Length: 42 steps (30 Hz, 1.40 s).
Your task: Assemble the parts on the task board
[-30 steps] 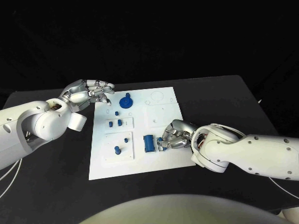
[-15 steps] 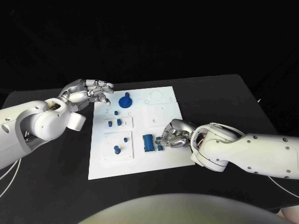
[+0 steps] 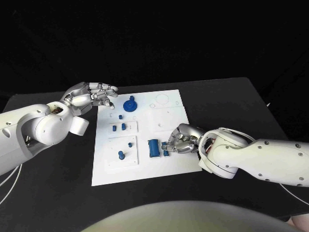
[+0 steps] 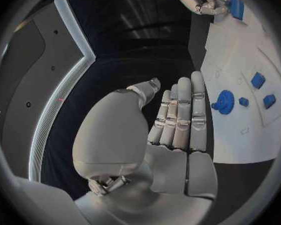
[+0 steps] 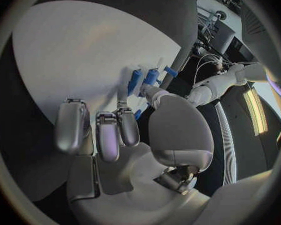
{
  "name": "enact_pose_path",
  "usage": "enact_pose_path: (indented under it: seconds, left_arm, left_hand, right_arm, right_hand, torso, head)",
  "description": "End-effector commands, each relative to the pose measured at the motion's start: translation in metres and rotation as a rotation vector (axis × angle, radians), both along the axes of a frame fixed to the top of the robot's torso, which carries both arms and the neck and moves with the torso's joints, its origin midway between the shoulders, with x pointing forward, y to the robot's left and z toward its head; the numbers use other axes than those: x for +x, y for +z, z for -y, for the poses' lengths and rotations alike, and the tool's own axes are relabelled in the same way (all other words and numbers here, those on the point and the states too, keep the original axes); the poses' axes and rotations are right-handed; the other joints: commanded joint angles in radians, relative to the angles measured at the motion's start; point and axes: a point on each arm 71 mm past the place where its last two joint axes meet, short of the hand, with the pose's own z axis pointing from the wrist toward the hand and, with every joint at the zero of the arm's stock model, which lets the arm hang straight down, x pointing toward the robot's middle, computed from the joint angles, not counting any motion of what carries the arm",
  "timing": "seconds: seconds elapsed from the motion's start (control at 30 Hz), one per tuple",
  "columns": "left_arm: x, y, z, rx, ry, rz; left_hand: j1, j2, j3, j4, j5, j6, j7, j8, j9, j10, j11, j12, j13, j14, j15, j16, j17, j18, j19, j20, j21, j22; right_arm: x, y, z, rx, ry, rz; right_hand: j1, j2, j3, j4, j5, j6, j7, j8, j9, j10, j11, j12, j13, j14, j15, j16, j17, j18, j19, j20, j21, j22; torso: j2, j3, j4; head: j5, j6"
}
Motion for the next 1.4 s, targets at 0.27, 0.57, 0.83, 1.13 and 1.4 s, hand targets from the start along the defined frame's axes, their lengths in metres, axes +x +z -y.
enact_pose_path:
  seconds: [0.27, 0.57, 0.83, 1.13, 1.4]
  left_arm:
    - [-0.0007, 0.0005, 0.0006, -0.007, -0.014, 0.002]
    - [-0.0006, 0.0004, 0.001, -0.007, -0.015, 0.001]
    - [-0.0006, 0.0003, 0.0009, -0.007, -0.014, 0.001]
    - [-0.0006, 0.0003, 0.001, -0.008, -0.016, 0.001]
    - [-0.0005, 0.0003, 0.001, -0.007, -0.016, 0.001]
  left_hand:
    - [0.001, 0.004, 0.004, 0.0, 0.001, -0.007, 0.001, 0.004, -0.001, -0.009, 0.001, 0.003, -0.002, -0.005, -0.001, 0.006, -0.001, 0.004, 0.005, 0.0, -0.004, -0.001]
    - [0.001, 0.004, 0.004, 0.0, 0.001, -0.007, 0.001, 0.004, -0.001, -0.009, 0.001, 0.003, -0.002, -0.005, -0.001, 0.006, -0.001, 0.004, 0.005, 0.0, -0.004, -0.001]
    - [0.001, 0.004, 0.004, 0.0, 0.001, -0.007, 0.001, 0.004, -0.001, -0.009, 0.001, 0.003, -0.002, -0.005, -0.001, 0.006, -0.001, 0.004, 0.005, 0.0, -0.004, -0.001]
    - [0.001, 0.004, 0.004, 0.0, 0.001, -0.007, 0.001, 0.004, -0.001, -0.009, 0.001, 0.003, -0.002, -0.005, -0.001, 0.006, -0.001, 0.004, 0.005, 0.0, -0.004, -0.001]
    - [0.001, 0.004, 0.004, 0.0, 0.001, -0.007, 0.001, 0.004, -0.001, -0.009, 0.001, 0.003, -0.002, -0.005, -0.001, 0.006, -0.001, 0.004, 0.005, 0.0, -0.004, -0.001]
  right_arm:
    - [-0.0058, 0.003, 0.0037, 0.014, 0.069, 0.008]
    - [-0.008, 0.0033, 0.0048, 0.007, 0.1, 0.006]
    - [-0.0071, 0.0012, 0.005, -0.016, 0.115, -0.002]
    - [-0.0011, -0.0033, 0.0079, -0.067, 0.104, 0.014]
    - [0.0007, -0.0047, 0.0079, -0.078, 0.101, 0.021]
  right_hand:
    - [0.046, -0.013, -0.043, 0.002, -0.075, -0.005, 0.009, 0.001, -0.001, -0.005, 0.001, -0.006, 0.102, 0.084, -0.002, -0.005, 0.156, -0.007, 0.006, -0.003, -0.006, 0.179]
    - [0.042, -0.013, -0.099, 0.048, -0.142, -0.005, 0.008, 0.002, -0.001, -0.007, 0.0, -0.009, 0.1, 0.083, -0.002, -0.006, 0.156, -0.006, 0.006, -0.002, -0.008, 0.179]
    - [0.068, -0.008, -0.109, 0.047, -0.145, -0.005, 0.007, 0.003, 0.0, -0.006, -0.001, -0.008, 0.1, 0.084, -0.003, -0.005, 0.158, -0.007, 0.006, -0.002, -0.006, 0.18]
    - [0.111, 0.012, -0.117, 0.043, -0.154, 0.001, 0.005, 0.008, 0.001, -0.005, -0.003, -0.006, 0.101, 0.085, -0.004, -0.004, 0.161, -0.008, 0.008, -0.003, 0.0, 0.181]
    - [0.124, 0.021, -0.118, 0.043, -0.149, 0.003, 0.004, 0.01, 0.002, -0.005, -0.004, -0.006, 0.102, 0.085, -0.005, -0.003, 0.161, -0.008, 0.009, -0.004, 0.0, 0.181]
  torso:
    - [0.0, 0.0009, -0.001]
    - [0.0, 0.0004, -0.0004]
    - [0.0, 0.0002, 0.0002]
    - [0.0, 0.0, 0.0009]
    - [0.0, 0.0, -0.0002]
  head:
    - [0.003, 0.0]
    - [0.0, -0.001]
    - [-0.003, -0.003]
    - [-0.004, -0.004]
    - [-0.005, -0.003]
